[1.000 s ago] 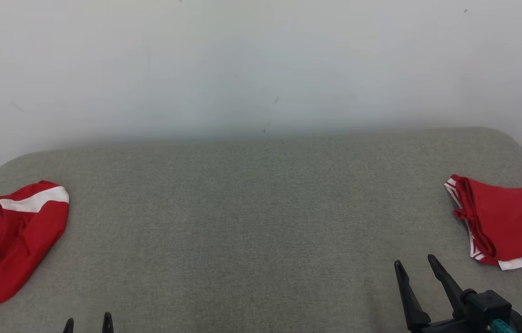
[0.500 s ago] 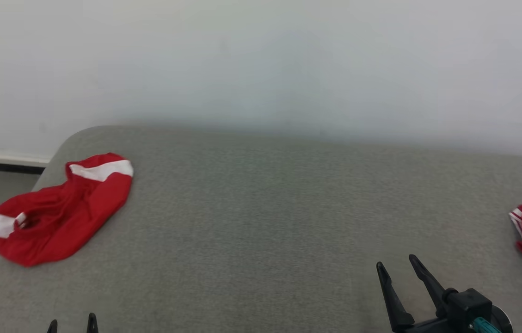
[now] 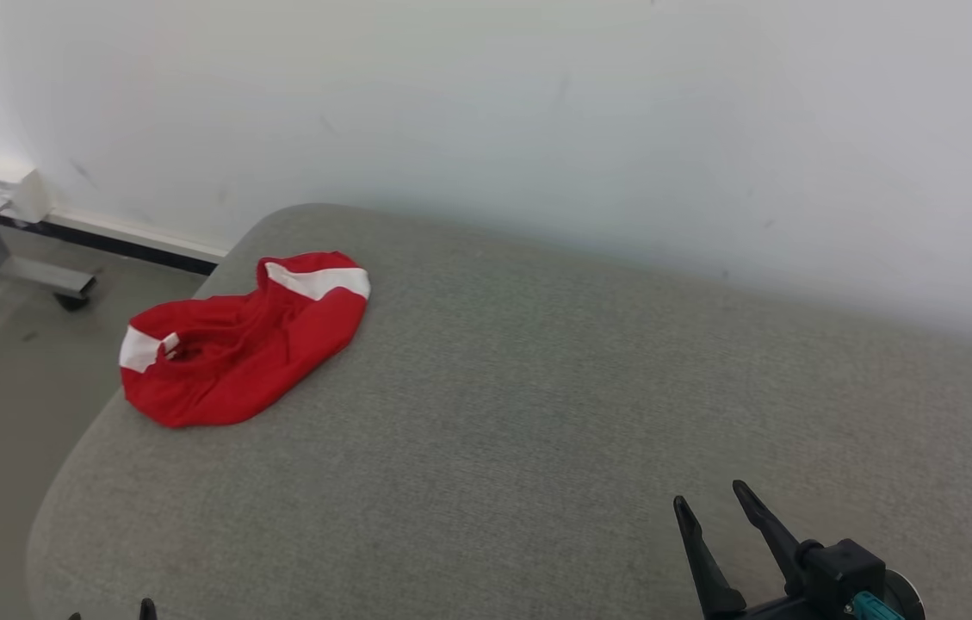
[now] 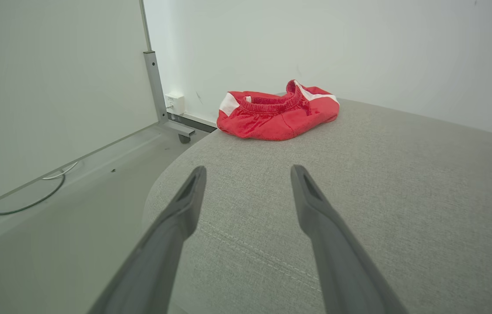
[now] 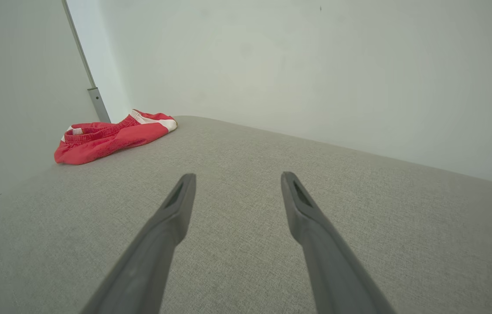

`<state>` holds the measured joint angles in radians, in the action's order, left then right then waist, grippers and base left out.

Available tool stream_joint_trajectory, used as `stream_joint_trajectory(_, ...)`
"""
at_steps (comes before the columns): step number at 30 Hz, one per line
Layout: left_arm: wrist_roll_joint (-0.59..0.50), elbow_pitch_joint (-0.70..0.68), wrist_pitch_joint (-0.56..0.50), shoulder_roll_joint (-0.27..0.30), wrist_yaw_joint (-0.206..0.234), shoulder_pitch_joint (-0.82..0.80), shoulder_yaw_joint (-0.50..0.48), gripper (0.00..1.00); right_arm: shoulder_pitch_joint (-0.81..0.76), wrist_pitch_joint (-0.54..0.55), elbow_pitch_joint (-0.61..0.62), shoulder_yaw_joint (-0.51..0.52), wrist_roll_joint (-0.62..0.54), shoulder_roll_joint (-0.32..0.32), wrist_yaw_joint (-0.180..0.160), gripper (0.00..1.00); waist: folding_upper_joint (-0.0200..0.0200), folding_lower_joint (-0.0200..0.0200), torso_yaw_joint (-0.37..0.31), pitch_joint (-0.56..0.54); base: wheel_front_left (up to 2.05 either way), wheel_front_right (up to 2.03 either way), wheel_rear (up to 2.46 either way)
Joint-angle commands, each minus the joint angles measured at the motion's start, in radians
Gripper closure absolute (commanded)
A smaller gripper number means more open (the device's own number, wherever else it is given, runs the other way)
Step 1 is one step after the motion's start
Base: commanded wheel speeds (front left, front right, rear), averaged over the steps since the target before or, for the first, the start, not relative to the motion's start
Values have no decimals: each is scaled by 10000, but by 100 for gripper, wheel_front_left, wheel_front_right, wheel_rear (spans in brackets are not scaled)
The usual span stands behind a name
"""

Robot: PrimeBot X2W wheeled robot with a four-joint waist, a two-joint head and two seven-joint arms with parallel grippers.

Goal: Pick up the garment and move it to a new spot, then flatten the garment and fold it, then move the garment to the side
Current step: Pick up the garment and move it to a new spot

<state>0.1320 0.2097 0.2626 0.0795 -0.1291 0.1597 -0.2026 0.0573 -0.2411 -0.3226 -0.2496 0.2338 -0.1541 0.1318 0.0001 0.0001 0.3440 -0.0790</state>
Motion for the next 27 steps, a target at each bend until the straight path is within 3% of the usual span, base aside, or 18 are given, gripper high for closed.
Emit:
stream_joint_trajectory(1, 1, -44, 28, 50, -9, 138, -67, 0, 55, -57, -29, -10, -38, 7, -26, 0, -1, -1, 351, -4, 0, 0, 0)
stream_joint_trajectory(18, -221, -279, 28, -121, 73, 21, 8, 0, 107, -27, -16, 46, -6, -120, -26, 0, -1, -1, 346, 185, 0, 0, 0)
stream_joint_trajectory(27, 310, 364, -287, 49, 39, -1866, 117, 0, 441, 412, 654, 30, -203, -568, -26, 0, -1, -1, -207, 1295, 0, 0, 0)
